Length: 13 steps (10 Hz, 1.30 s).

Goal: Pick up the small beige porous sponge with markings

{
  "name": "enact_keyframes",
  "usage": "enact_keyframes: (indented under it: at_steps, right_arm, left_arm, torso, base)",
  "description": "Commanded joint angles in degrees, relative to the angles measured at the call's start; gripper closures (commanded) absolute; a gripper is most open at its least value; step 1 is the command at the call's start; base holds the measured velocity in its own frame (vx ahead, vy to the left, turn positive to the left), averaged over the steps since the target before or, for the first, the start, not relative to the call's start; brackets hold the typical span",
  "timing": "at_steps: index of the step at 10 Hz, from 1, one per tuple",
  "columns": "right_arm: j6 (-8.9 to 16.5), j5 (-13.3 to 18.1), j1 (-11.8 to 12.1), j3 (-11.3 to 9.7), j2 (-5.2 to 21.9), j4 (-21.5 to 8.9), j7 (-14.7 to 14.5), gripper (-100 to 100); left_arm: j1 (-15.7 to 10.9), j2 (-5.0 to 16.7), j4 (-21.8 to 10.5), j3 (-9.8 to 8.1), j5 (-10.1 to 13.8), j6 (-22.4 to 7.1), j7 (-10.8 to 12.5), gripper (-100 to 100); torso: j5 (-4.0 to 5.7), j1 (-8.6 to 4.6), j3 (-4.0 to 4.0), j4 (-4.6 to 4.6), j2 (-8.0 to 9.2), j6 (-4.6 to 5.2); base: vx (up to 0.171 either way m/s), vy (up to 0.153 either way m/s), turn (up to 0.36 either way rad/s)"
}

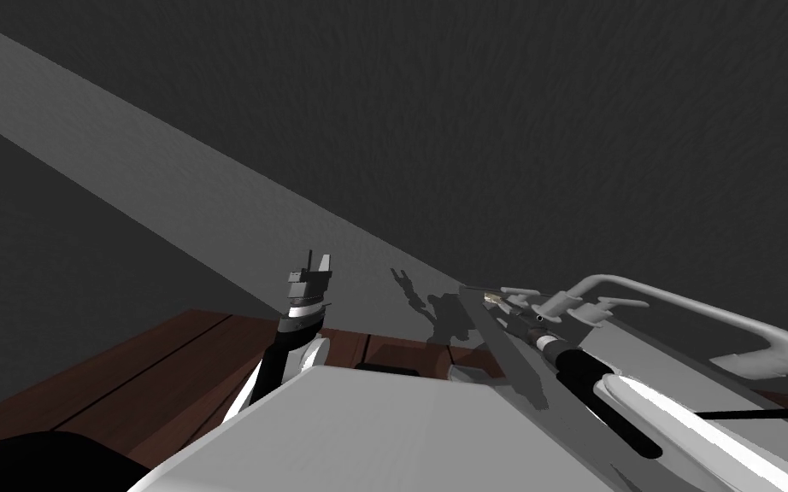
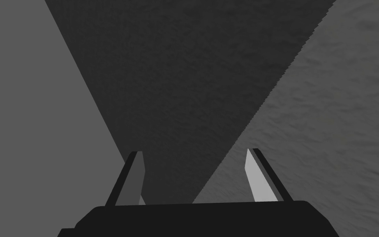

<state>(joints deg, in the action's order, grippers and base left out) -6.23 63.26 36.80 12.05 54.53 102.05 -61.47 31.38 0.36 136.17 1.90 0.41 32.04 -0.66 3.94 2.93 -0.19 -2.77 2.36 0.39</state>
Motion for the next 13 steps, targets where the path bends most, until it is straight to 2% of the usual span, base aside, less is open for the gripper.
enact_keyframes:
  at_steps: [1,4,5,6,7,8,9,10,11,12,13]
  right_arm:
    - [0.1,0.4,1.5,0.7,1.9,0.7,-1.0,-100]
    - [1.0,1.2,3.8,2.0,5.1,2.0,-2.5,-100]
    - [0.6,1.1,3.5,1.2,4.4,1.7,-2.2,-100]
    - [0.6,1.1,3.6,1.0,4.5,1.8,-2.3,0]
    - [1.0,1.0,0.7,-1.8,5.5,-1.1,-0.9,-100]
    - [1.0,1.0,-0.9,-2.8,5.5,-2.5,-0.9,-100]
    - [1.0,1.0,-1.7,-2.8,5.5,-2.8,-0.9,-100]
    - [1.4,0.8,-4.0,-5.5,6.4,-5.2,0.5,-100]
    - [1.4,0.8,-5.4,-6.6,6.4,-6.7,0.5,-100]
    - [1.4,0.8,-7.0,-6.6,6.4,-7.4,0.5,-100]
    - [1.9,0.6,-8.9,-8.7,7.4,-9.8,1.9,-100]
  left_arm:
    - [0.0,0.0,0.0,0.00,0.0,0.0,0.0,0]
    - [0.0,0.0,0.0,0.00,0.0,0.0,0.0,0]
    - [0.0,0.0,0.0,0.00,0.0,0.0,0.0,0]
    - [0.0,0.0,0.0,0.00,0.0,0.0,0.0,0]
    - [0.0,0.0,0.0,0.00,0.0,0.0,0.0,0]
    - [0.0,0.0,0.0,0.01,0.0,0.0,0.0,0]
    - [0.0,0.0,0.0,0.01,0.0,0.0,0.0,0]
    - [0.0,0.0,0.0,0.00,0.0,0.0,0.0,0]
    - [0.0,0.0,0.0,0.01,0.0,0.0,0.0,0]
    - [0.0,0.0,0.0,0.00,0.0,0.0,0.0,0]
    - [0.0,0.0,0.0,0.00,0.0,0.0,0.0,0]
  torso:
    - [0.00,0.00,0.00,0.00,0.00,0.00]
    - [0.05,-0.19,-0.09,-0.04,-0.15,-0.01]
    - [-0.04,-0.36,-0.17,0.02,-0.34,-0.15]
    - [-0.09,-0.41,-0.22,0.03,-0.45,-0.19]
    - [-0.09,-0.39,-0.22,0.03,-0.45,-0.19]
    - [-0.08,-0.38,-0.15,0.05,-0.30,-0.26]
    - [-0.04,-0.47,-0.08,0.06,-0.17,-0.22]
    - [0.00,-0.59,-0.13,0.04,-0.27,-0.20]
    - [0.02,-0.63,-0.11,0.04,-0.20,-0.24]
    - [0.12,-0.72,-0.17,-0.01,-0.27,-0.24]
    - [0.12,-0.72,-0.27,-0.04,-0.47,-0.23]
  base:
    - [0.112,-0.064,0.071]
    - [0.099,-0.083,0.064]
    - [0.026,-0.022,0.002]
    - [0.000,0.000,0.000]
    - [-0.075,0.002,0.149]
    - [-0.118,-0.012,0.115]
    - [-0.070,-0.027,-0.007]
    - [-0.110,-0.032,0.134]
    - [-0.110,-0.027,0.100]
    - [-0.051,-0.007,-0.001]
    - [-0.079,0.000,0.163]
